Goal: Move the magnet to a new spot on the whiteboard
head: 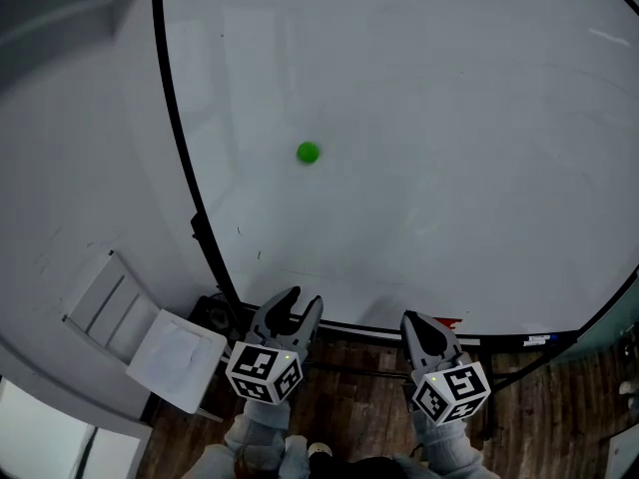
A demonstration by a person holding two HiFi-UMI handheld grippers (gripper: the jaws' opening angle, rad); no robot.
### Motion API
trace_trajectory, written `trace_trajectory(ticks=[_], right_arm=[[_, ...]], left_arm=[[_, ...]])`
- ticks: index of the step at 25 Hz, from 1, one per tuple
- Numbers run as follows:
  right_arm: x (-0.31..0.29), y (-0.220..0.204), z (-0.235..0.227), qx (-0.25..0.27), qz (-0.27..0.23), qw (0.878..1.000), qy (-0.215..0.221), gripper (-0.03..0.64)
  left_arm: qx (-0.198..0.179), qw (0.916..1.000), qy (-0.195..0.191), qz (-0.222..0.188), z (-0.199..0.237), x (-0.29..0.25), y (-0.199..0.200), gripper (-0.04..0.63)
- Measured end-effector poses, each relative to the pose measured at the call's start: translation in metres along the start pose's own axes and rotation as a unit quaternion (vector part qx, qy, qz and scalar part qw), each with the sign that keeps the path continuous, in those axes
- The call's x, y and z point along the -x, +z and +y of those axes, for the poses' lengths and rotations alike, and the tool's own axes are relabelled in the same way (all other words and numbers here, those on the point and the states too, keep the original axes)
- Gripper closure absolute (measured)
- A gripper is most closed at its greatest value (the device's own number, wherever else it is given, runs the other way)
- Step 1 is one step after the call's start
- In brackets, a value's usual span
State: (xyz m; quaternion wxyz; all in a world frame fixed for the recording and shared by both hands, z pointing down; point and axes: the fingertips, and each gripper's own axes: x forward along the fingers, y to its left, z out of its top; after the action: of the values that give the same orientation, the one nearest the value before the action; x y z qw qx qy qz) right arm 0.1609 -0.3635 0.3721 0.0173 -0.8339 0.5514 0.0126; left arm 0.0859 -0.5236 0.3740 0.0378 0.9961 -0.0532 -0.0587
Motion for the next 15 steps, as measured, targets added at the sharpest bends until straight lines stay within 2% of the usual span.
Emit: trace_trajectory(ticks=[5,10,15], right_arm=[[-0.011,0.045,0.006,0.016,-0.04,0.999,0.032,0.589],[-0.021,0.093,0.014,0.037,-0.076,0.995,0.047,0.589],[-0.027,0.122,0.012,0.048,-0.089,0.993,0.058,0.589]], left_arm=[[-0.064,0.9975,-0.002,-0.029,0.003,-0.013,0.052,0.434],[-0.108,0.9921,-0.002,-0.064,0.007,-0.024,0.101,0.434],[-0.145,0.9851,0.017,-0.092,0.011,-0.038,0.146,0.434]])
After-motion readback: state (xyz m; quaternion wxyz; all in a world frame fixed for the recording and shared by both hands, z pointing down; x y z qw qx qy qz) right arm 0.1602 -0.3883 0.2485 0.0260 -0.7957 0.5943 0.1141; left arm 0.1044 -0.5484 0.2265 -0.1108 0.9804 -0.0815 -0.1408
